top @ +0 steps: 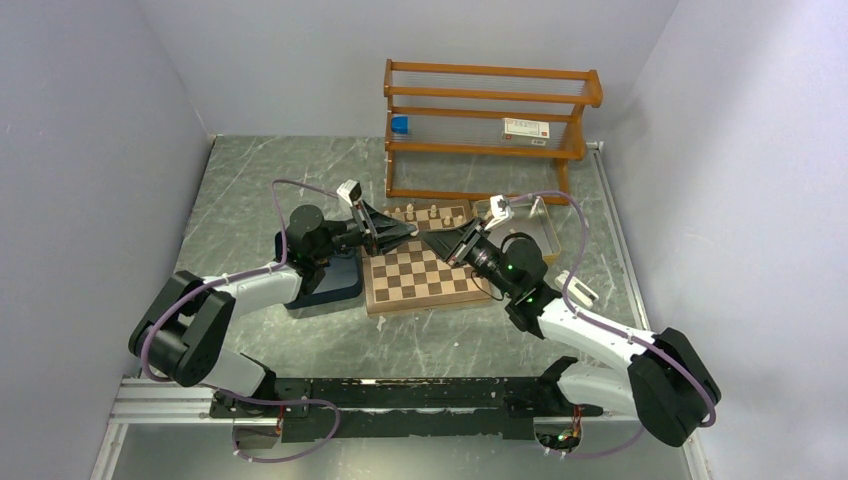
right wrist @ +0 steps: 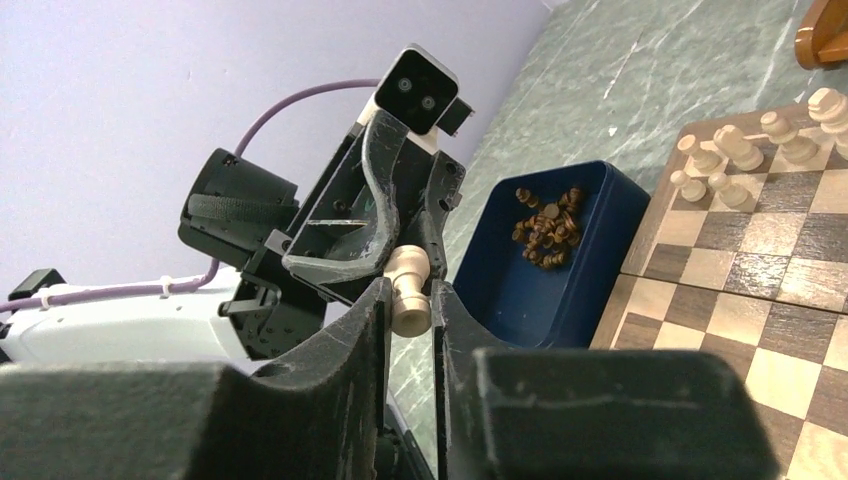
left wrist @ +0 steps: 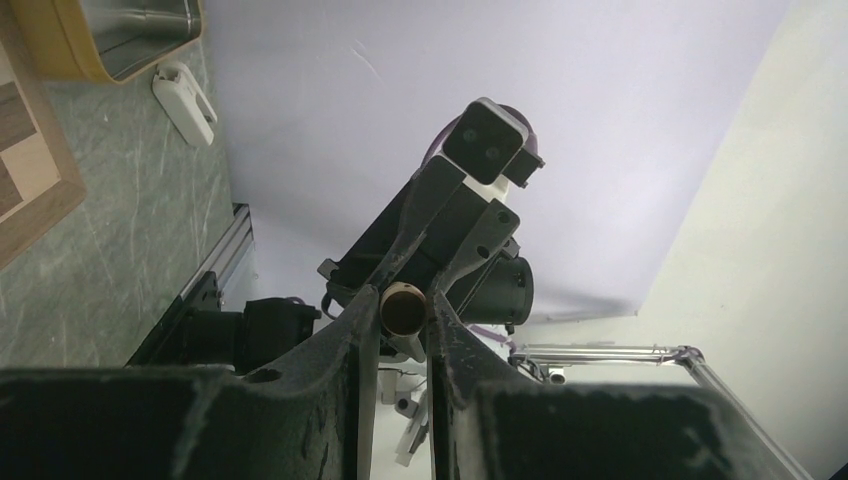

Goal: Set up the chess pieces on the board
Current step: Place the chess piece on the chessboard.

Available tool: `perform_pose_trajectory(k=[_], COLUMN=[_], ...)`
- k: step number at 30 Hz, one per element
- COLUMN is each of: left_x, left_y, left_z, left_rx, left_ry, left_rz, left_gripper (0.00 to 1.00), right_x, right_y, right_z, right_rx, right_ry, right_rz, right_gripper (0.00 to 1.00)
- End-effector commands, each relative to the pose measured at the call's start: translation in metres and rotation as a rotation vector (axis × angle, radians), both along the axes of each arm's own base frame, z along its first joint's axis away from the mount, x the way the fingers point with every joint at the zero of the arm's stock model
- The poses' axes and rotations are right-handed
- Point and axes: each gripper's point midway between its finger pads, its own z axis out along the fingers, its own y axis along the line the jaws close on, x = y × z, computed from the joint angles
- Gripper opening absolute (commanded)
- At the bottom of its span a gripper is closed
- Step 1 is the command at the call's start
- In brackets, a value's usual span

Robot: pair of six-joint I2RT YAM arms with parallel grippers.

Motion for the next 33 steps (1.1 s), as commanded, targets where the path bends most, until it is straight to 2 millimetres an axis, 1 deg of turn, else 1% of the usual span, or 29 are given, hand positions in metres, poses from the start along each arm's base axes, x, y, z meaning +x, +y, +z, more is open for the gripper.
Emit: perform_pose_trajectory(k=[1,2,4,7,8,9,11,13,14,16,20,22,23,25,26,27,33], left_x=[0.003,0.003,0.003,0.004,0.005,0.006,0.011,0.019,0.025,0.036,0.053,0.057,0.057,0.059,0.060,0.060,0.053], left_y=[0.004,0.004,0.005,0.006,0.007,0.007,0.008,0.013,0.019,0.030,0.050,0.060,0.065,0.077,0.084,0.089,0.110], left_z=[0.006,0.005,0.003,-0.002,-0.003,-0.003,-0.010,-0.015,-0.015,-0.017,-0.024,-0.029,-0.032,-0.036,-0.039,-0.040,-0.033], left_rx=[-0.033,-0.034,-0.037,-0.015,0.003,0.023,0.102,0.184,0.224,0.319,0.583,0.717,0.781,0.893,0.949,0.988,1.109], left_ry=[-0.044,-0.040,-0.039,-0.042,-0.062,-0.087,-0.123,-0.160,-0.179,-0.237,-0.339,-0.398,-0.431,-0.488,-0.503,-0.524,-0.685], left_rz=[0.023,0.025,0.034,0.048,0.055,0.063,0.068,0.083,0.103,0.142,0.158,0.134,0.119,0.104,0.097,0.088,0.086], left_gripper=[0.08,0.09,0.13,0.29,0.37,0.41,0.53,0.59,0.63,0.69,0.81,0.97,0.98,0.98,0.98,0.98,0.98], right_x=[0.003,0.002,0.002,0.005,0.007,0.010,0.016,0.024,0.030,0.041,0.067,0.082,0.087,0.099,0.105,0.112,0.140], right_y=[-0.002,-0.001,-0.001,-0.003,-0.005,-0.007,-0.014,-0.023,-0.028,-0.039,-0.058,-0.066,-0.070,-0.078,-0.080,-0.084,-0.096], right_z=[0.004,0.005,0.006,0.007,0.005,0.006,0.002,-0.001,0.002,-0.003,-0.011,-0.016,-0.024,-0.029,-0.036,-0.040,-0.068], right_rx=[0.025,0.026,0.024,-0.002,-0.029,-0.058,-0.131,-0.196,-0.224,-0.293,-0.460,-0.587,-0.656,-0.764,-0.820,-0.869,-1.111], right_ry=[-0.019,-0.021,-0.027,-0.039,-0.042,-0.051,-0.056,-0.063,-0.073,-0.066,-0.059,-0.069,-0.045,-0.023,-0.005,0.006,0.113], right_rz=[-0.012,-0.009,-0.010,-0.023,-0.036,-0.049,-0.079,-0.099,-0.107,-0.116,-0.121,-0.133,-0.132,-0.138,-0.135,-0.139,-0.097], right_gripper=[0.15,0.12,0.07,0.07,0.07,0.07,0.08,0.08,0.08,0.08,0.07,0.06,0.06,0.06,0.06,0.06,0.04])
